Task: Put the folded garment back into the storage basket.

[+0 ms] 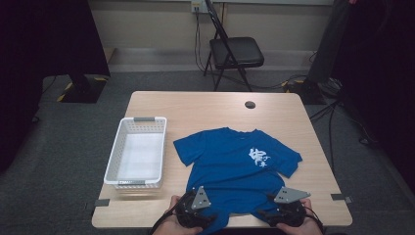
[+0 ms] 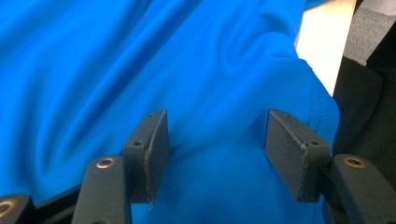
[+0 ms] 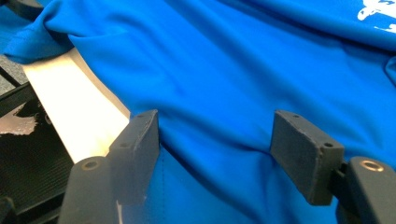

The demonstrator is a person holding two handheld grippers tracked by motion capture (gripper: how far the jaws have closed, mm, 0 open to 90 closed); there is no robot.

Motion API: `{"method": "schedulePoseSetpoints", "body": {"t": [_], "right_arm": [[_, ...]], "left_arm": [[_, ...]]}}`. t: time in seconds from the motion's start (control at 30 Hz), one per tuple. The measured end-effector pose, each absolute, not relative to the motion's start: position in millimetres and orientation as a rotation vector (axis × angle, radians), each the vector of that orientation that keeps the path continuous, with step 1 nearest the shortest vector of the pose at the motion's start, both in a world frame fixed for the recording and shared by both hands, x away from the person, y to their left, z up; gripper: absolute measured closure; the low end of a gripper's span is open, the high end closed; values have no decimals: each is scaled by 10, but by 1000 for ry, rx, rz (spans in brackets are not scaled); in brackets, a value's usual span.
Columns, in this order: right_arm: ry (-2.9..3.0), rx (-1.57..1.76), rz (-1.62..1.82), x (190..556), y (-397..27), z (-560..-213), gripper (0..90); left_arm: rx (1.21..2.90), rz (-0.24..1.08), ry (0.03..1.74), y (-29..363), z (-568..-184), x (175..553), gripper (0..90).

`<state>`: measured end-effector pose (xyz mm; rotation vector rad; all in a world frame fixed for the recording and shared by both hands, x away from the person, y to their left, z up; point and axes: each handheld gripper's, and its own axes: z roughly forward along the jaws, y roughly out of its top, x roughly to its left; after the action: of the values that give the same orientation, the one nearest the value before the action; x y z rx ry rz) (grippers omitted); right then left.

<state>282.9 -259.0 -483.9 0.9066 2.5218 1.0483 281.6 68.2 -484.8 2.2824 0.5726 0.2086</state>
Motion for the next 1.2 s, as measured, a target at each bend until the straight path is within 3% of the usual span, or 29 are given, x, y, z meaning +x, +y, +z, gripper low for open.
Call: {"method": "schedulePoseSetpoints", "body": {"t": [0.57,0.67,0.9,1.2], "right_arm": [[2678,678,1031,2567,-2684,-4810,297],[2624,777,1197,2646,-2760,-4727,319],[2363,1048,1208,3171,-2827,-4585,345],[2278,1239,1007,3773,-2928,-4792,325]], "left_arm": [[2375,165,536,1091,-4767,2580,397],[2306,181,512,1071,-4645,2561,399],[2197,213,649,874,-4562,3107,383],[2182,185,851,702,-4826,3694,380]]}}
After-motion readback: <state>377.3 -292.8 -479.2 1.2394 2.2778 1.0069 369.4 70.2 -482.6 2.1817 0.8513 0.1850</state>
